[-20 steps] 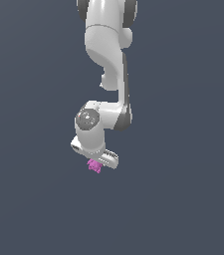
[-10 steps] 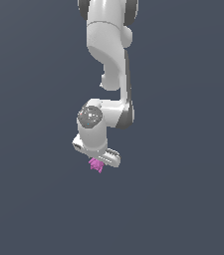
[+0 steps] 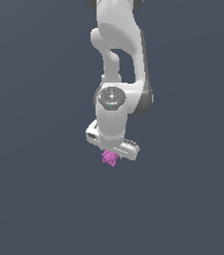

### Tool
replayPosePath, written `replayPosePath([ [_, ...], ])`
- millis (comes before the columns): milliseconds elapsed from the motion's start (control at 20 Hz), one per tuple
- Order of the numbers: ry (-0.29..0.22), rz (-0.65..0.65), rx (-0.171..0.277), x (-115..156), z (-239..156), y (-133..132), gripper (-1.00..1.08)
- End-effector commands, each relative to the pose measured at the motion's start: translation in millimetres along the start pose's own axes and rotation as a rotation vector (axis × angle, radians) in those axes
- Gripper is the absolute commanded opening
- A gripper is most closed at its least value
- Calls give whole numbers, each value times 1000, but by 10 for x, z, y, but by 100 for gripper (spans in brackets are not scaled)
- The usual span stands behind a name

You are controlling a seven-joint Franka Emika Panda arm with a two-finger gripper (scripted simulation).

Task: Pick up the object and move it to a goal position.

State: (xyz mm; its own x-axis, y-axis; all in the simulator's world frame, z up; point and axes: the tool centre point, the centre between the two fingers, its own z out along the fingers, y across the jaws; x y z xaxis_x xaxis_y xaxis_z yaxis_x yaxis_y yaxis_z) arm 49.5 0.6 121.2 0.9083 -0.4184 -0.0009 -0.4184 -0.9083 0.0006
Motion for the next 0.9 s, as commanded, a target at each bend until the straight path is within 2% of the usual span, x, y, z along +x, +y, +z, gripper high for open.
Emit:
replayPosePath([
  [0,1,-1,0,-107,-224,-193,-100],
  [450,1,-1,0,-397,-881,-771,-100],
  [850,1,-1,0,-467,-1063,-939,-100],
])
